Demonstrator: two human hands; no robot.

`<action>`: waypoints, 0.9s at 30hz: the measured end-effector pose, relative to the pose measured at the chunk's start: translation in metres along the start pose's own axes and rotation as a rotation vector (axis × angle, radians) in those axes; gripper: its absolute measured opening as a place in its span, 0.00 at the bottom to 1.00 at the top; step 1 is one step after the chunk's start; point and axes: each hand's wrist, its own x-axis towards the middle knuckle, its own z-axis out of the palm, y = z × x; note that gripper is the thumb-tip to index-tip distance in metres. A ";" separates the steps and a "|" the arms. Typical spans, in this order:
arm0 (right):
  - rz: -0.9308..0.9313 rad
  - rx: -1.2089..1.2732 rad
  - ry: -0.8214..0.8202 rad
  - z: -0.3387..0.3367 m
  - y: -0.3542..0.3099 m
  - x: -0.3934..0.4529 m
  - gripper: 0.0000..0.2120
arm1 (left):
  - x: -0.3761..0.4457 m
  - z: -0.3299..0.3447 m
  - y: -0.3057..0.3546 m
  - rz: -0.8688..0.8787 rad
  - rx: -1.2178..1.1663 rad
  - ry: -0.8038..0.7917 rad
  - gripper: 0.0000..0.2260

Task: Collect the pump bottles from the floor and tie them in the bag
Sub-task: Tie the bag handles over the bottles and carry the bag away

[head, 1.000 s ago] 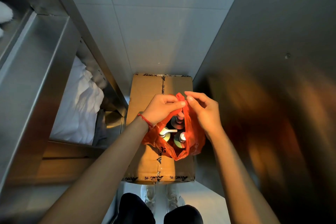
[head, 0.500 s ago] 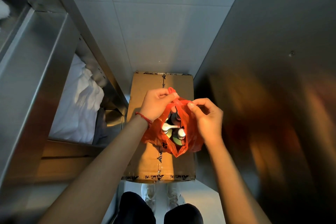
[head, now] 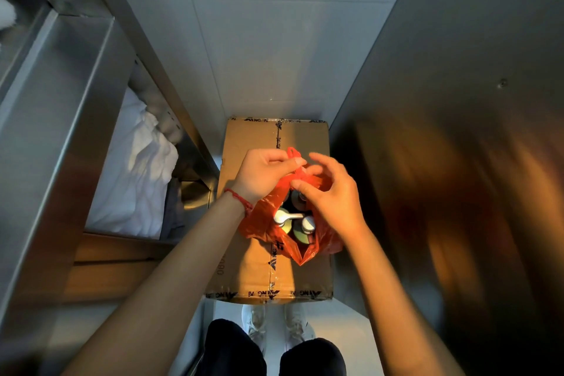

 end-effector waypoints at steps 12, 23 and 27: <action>0.165 -0.113 0.098 0.009 0.001 0.006 0.13 | 0.000 0.014 -0.020 0.058 -0.003 0.256 0.06; 0.477 0.592 0.152 0.007 -0.006 0.009 0.10 | -0.004 0.015 -0.023 0.052 0.049 0.374 0.04; 0.551 0.822 0.362 0.008 0.010 0.013 0.14 | -0.008 0.005 -0.034 -0.032 0.060 0.561 0.05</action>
